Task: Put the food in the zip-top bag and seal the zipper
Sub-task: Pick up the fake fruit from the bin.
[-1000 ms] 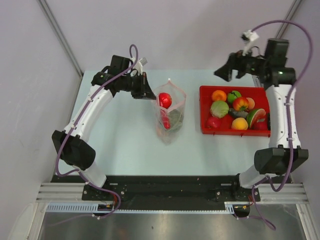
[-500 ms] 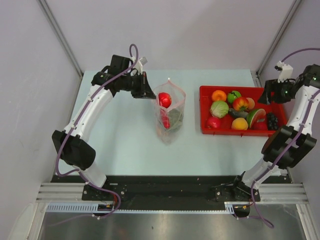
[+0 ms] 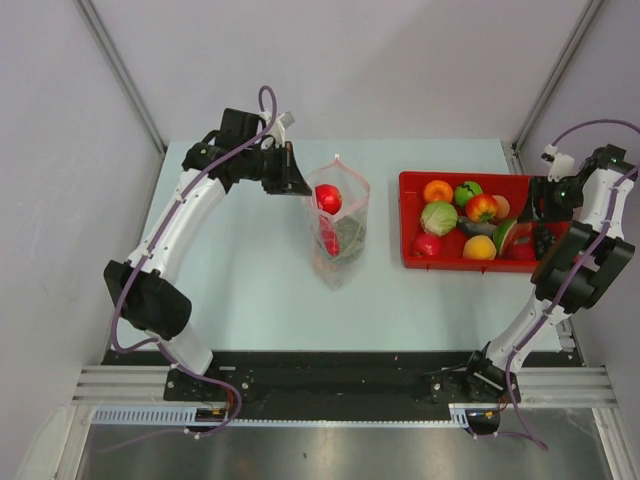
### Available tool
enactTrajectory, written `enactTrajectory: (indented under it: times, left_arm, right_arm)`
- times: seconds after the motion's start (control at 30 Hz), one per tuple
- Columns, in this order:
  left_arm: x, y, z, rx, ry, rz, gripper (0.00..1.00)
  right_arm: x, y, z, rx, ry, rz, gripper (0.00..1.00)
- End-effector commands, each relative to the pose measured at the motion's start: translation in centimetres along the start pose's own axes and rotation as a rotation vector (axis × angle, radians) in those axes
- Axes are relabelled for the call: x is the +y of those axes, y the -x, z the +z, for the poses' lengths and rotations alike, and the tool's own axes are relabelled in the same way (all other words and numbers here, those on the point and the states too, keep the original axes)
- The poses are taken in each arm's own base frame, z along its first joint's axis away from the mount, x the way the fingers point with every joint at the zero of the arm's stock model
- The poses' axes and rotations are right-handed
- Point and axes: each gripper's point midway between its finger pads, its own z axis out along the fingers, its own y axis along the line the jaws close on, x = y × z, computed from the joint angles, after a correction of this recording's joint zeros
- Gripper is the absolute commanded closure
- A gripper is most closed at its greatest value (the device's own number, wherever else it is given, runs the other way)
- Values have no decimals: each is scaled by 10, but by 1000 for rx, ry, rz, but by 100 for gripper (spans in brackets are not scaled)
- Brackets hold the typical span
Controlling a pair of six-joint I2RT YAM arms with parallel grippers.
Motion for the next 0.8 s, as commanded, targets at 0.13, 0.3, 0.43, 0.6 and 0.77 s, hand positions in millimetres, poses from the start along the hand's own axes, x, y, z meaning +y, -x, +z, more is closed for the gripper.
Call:
enactTrajectory:
  times: [0.13,0.3,0.43,0.6,0.77]
  left_arm:
    - [-7,9,-4,-44,-38,72,100]
    - [-8,8,-4,-43,-44,79,100]
    - [-10,12,-5,-53,-47,91,100]
    - [-7,13,-2,-42,-40,87,100]
    - [-7,17,-1,-44,-34,86,100]
  right_arm:
    - [6,-25,12,120,-150,-78,36]
    - [-7,-32,11,195,-275,-127,33]
    - [-26,-35,17,248,-346,-143,32]
    - [-39,-39,30,291,-373,-113,29]
    - [-31,-41,36,304,-338,-107,25]
